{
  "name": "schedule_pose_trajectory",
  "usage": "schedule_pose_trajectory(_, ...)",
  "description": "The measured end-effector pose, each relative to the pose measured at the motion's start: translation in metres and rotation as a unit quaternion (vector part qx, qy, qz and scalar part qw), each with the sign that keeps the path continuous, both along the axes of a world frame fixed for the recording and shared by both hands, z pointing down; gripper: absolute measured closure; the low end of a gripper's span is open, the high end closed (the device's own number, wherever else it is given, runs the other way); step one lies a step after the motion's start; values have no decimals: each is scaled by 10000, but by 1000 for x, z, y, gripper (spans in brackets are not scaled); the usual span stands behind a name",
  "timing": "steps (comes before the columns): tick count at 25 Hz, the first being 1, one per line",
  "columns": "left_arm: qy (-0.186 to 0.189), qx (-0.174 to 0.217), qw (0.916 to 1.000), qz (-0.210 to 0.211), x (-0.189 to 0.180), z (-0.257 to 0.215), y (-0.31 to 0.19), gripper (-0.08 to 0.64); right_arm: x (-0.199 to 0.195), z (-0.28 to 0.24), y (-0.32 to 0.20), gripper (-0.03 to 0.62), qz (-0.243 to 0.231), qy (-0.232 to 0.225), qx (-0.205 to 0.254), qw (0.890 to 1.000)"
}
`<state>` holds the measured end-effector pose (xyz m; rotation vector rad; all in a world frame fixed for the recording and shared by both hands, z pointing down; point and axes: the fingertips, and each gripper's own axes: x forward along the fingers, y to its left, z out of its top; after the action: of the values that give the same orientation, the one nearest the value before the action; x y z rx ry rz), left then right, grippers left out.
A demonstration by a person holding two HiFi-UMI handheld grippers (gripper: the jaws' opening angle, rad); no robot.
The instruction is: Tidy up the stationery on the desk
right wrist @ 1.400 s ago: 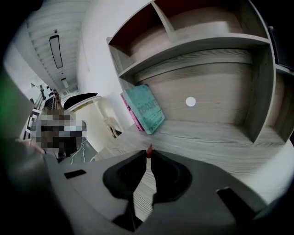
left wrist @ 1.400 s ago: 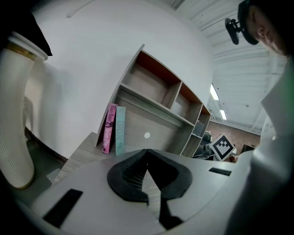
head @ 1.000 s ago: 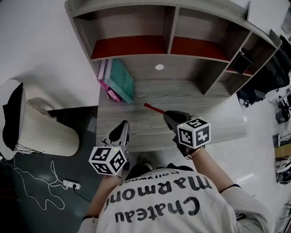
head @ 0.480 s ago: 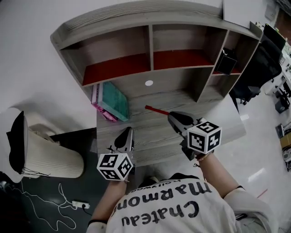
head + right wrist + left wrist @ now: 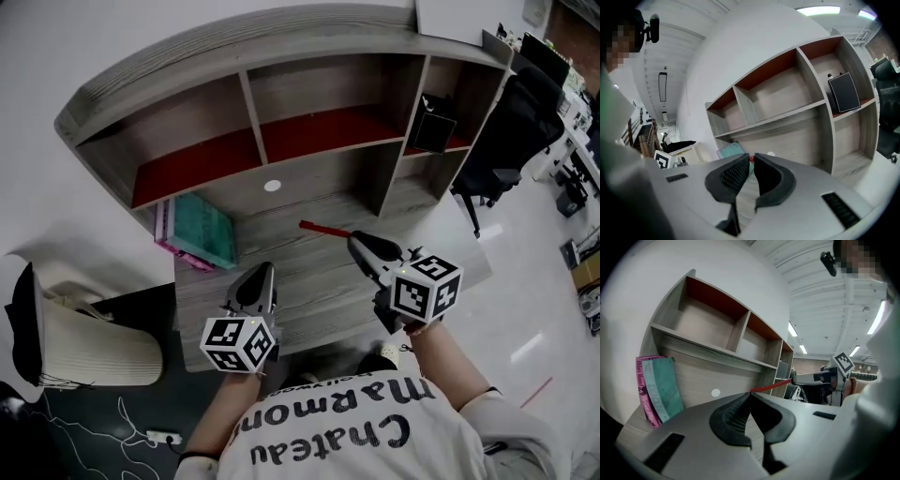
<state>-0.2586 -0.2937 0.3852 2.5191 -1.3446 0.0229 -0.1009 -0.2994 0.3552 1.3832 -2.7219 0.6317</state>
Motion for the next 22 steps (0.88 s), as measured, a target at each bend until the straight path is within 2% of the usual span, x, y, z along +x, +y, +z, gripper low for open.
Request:
schedule_pose_trajectory(14, 142, -76, 9997, 186, 139, -8, -29, 545, 122, -16, -26, 546, -44, -116, 61, 9999)
schedule_pose_trajectory(22, 20, -101, 9996, 275, 193, -8, -40, 545, 185, -37, -32, 547, 95, -234, 331, 9991)
